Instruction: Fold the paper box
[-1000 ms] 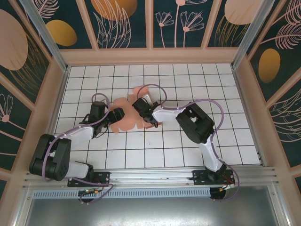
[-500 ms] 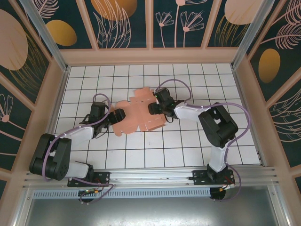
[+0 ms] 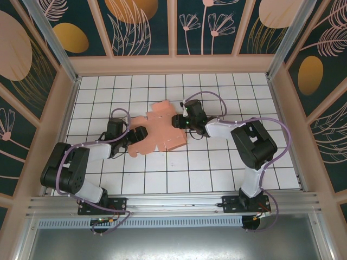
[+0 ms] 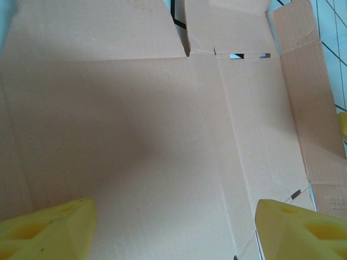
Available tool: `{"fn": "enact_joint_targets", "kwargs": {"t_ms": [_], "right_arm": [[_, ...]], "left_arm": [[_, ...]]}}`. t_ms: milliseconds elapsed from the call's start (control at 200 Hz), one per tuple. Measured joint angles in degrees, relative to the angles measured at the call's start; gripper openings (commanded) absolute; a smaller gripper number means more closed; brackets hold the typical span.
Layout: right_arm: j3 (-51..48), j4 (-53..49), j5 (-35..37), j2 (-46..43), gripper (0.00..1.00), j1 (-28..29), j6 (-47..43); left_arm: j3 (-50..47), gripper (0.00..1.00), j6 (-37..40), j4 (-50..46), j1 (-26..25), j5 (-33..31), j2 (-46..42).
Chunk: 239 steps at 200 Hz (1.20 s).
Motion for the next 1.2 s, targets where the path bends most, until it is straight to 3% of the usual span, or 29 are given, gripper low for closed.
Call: {"fn": "enact_joint_targets", "kwargs": {"t_ms": [215,546,651,756,811,996,1196], "right_arm": [[-0.2,-1.1,3.0,0.1,0.63,0.0,-1.3],[-2.4,-0.2,4.4,0.0,0.66,-1.2,-2.2],[-2.4,-0.2,3.8,0.3,0.51,-1.3,-2.6],[-2.3,-0.3,3.1,1.4,0.13,-1.3,-3.1],[-2.3,-0.6,3.1,1.6,0.0,-1.3,-3.7],[-0.5,-3.4,6.9,1.7,0.0,0.5,-5.6],[7.7,-11.4,22.8,6.3,0.0,6.5,-11.2]], "left_arm": [[0.0,0.77,0.0,0.8,0.0,0.0,0.4],[0.0,0.77,0.0,1.4,0.0,0.2,0.7],[0.0,0.77,0.0,1.4,0.0,0.2,0.7],[0.0,0.77,0.0,1.4,0.0,0.2,0.7],[0.0,0.77,0.0,1.4,0.0,0.2,0.7],[0.0,0.77,0.2,1.4,0.0,0.6,0.7],[-0.1,0.77,0.2,1.5,0.0,0.8,0.5]]}}
